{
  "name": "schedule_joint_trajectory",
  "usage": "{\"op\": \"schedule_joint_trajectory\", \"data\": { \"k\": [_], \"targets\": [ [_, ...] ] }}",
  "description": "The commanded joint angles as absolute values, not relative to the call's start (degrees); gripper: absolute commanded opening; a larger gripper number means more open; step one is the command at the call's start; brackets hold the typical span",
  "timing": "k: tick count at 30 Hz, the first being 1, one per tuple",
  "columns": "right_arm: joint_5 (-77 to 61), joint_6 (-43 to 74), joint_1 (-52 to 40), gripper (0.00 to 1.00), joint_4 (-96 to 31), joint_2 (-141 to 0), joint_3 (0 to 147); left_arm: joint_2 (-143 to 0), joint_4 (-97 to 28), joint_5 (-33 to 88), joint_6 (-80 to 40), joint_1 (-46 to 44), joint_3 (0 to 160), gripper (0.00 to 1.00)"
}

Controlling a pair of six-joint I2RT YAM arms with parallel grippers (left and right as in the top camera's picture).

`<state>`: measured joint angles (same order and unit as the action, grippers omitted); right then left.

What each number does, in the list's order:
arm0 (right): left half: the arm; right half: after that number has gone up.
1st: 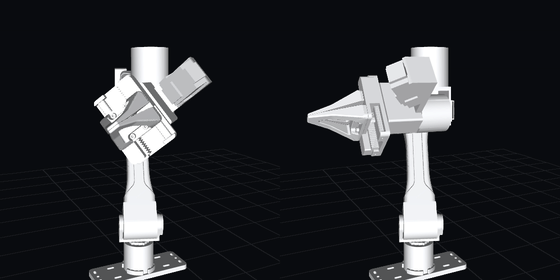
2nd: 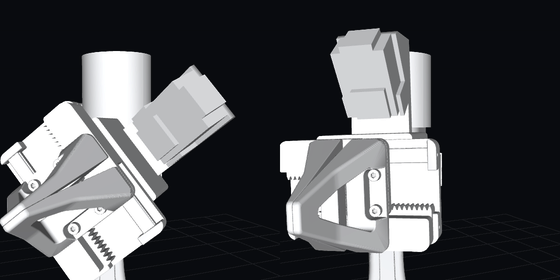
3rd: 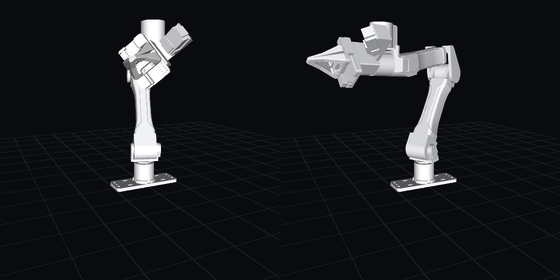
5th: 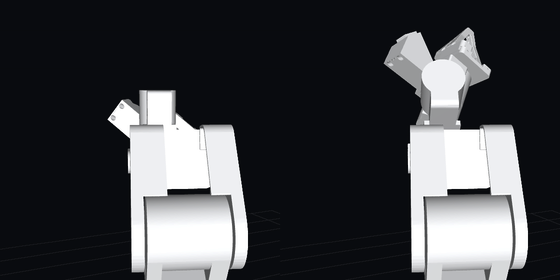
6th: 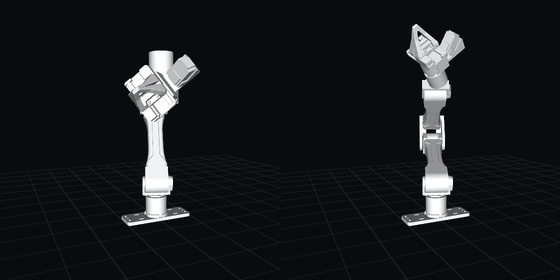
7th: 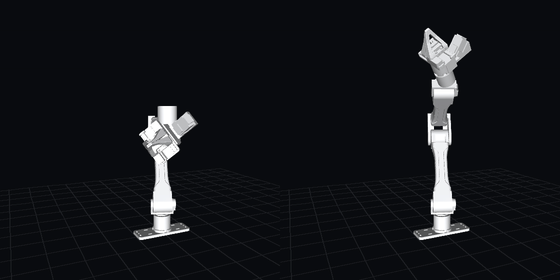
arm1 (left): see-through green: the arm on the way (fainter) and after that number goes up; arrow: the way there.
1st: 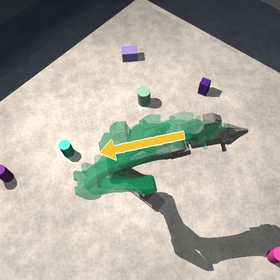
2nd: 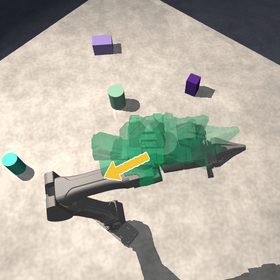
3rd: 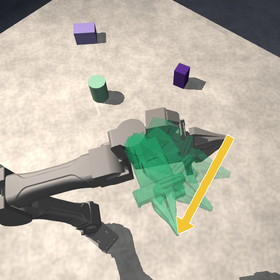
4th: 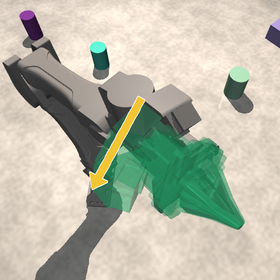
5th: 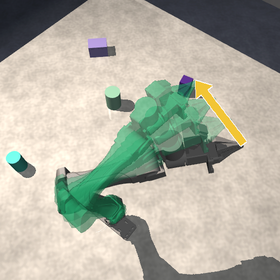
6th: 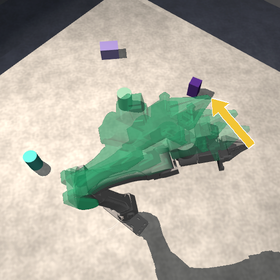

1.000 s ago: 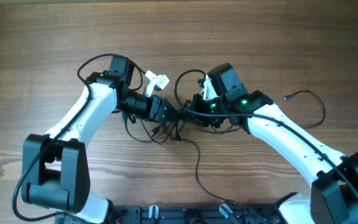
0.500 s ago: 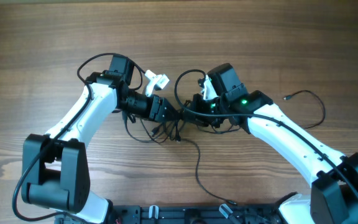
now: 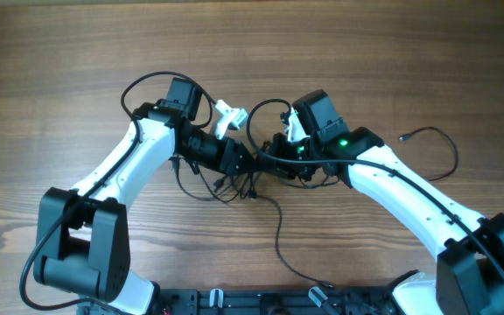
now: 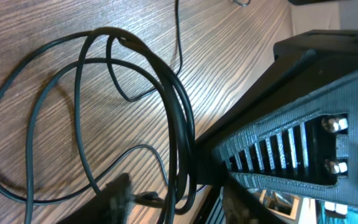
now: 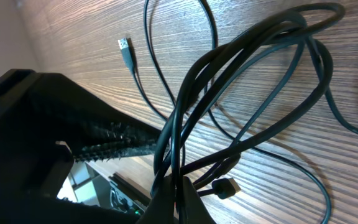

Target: Untangle cables

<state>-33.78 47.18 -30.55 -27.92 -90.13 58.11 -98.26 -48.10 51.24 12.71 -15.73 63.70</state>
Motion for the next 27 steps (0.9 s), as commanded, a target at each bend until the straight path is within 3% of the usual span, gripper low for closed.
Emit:
{"op": "schedule_joint_trajectory", "data": {
  "k": [1,3,11,19,22,27],
  "targets": [
    [-36.0,46.5,-30.9,0.04,-26.9,-90.7,58.4,-98.4,-47.9,49.4,12.8,-17.1,63.7,0.29],
    [-36.0,46.5,-30.9,0.04,-26.8,-90.7,58.4,-98.4,-48.0,49.4,12.8,-17.1,63.7,0.20],
    [-49.1,43.2,-30.9,0.04,-16.6,-90.7,58.4,-101.3,-48.0,49.4,12.4,-17.1,63.7,0.18],
    [-49.6,43.3,-30.9,0.04,-16.8,-90.7,58.4,-101.9,-47.7,49.4,11.5,-17.1,63.7,0.22],
    [-47.8,43.7,-30.9,0.04,-18.5,-90.7,58.4,-101.9,-48.9,49.4,11.5,-16.0,63.7,0.13],
    [-34.8,46.5,-30.9,0.04,-28.1,-90.7,58.4,-101.1,-53.0,49.4,11.6,-6.9,63.7,0.12]
  ]
}}
